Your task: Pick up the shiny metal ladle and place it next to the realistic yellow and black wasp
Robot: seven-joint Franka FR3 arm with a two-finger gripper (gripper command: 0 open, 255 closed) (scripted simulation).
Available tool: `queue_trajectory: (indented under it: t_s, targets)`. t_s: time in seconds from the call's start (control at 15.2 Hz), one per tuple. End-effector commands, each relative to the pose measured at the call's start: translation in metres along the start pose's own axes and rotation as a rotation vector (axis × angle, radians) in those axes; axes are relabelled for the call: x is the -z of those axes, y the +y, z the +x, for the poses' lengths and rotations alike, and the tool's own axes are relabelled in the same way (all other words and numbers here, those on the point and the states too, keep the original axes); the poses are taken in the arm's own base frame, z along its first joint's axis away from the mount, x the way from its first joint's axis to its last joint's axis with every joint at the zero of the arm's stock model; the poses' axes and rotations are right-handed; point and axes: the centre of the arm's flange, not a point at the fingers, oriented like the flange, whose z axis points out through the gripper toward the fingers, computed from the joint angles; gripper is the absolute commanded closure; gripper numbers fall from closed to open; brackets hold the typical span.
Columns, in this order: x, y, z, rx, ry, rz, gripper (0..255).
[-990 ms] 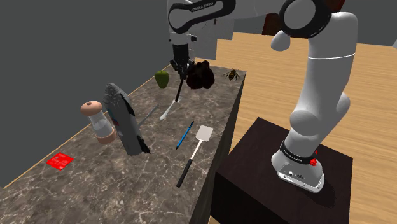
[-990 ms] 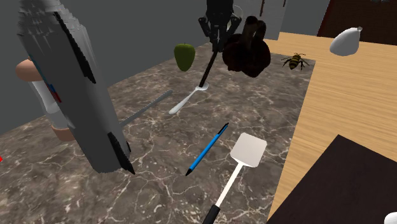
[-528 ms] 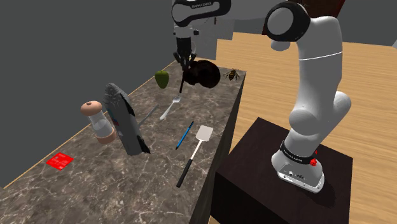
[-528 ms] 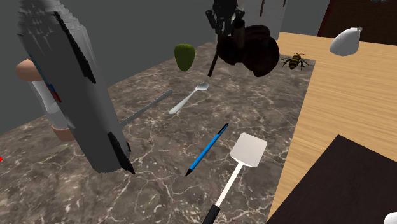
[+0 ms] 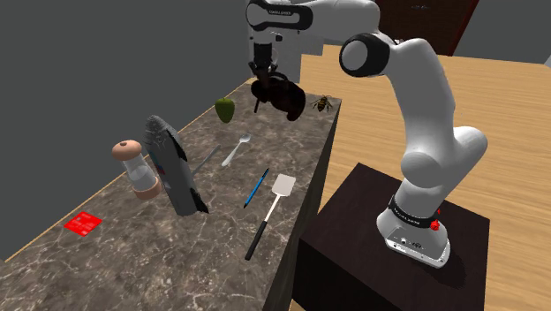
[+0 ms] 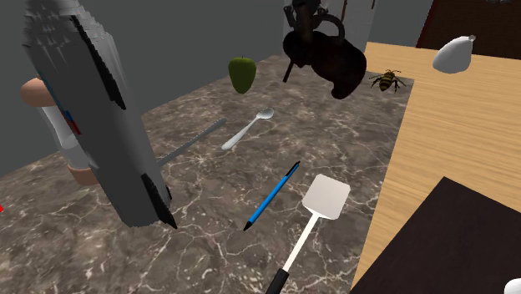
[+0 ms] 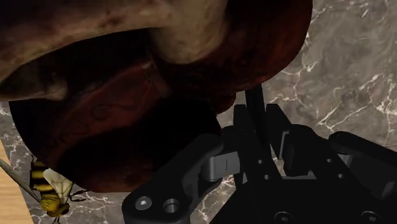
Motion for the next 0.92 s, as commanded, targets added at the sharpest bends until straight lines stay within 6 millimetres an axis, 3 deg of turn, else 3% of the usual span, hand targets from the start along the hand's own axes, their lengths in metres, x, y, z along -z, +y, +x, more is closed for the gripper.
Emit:
queue_trajectory:
  t_s: [0.0, 0.86]
  targets:
    - [-0.021, 0.005, 0.013, -0.005, -0.035, -0.095, 255]
    - [-0.089, 0.004, 0.018, -0.005, -0.035, -0.095, 255]
